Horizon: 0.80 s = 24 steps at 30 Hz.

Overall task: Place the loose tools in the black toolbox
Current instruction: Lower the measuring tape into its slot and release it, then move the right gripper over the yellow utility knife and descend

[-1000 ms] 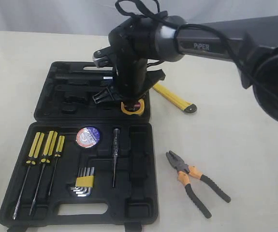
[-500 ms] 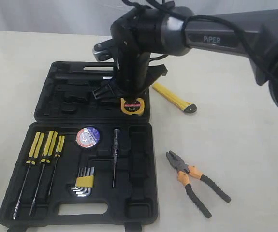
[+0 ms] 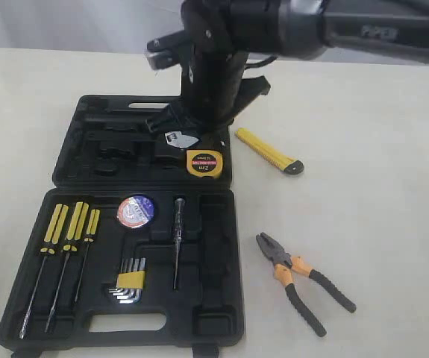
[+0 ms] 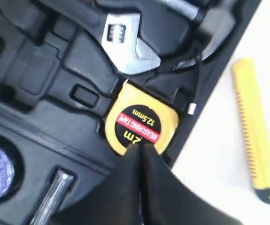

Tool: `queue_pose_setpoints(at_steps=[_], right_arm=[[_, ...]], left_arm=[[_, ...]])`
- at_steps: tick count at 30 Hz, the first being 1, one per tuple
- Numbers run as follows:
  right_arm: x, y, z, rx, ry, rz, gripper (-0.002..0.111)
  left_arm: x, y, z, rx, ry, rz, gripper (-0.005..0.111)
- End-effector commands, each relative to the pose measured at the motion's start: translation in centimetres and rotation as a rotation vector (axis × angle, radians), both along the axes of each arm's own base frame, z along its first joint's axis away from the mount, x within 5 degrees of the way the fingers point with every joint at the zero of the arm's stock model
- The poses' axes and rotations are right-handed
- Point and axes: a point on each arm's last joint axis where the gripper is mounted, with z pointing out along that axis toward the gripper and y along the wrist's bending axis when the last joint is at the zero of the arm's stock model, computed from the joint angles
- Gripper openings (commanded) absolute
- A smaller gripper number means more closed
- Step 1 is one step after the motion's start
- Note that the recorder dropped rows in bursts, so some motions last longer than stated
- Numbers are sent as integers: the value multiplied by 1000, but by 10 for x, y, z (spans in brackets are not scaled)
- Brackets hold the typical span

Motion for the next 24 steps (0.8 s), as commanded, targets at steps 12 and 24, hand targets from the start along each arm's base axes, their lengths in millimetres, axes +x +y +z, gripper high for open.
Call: queue_pose_setpoints(at_steps=[12,24], right_arm=[[-38,-38,94,-76,-74,-15,-1],[-36,-95,68,-55,6,-127,-1]], left_arm=[[0,0,1,-2,0,-6,0],[0,0,1,-2,0,-6,0]])
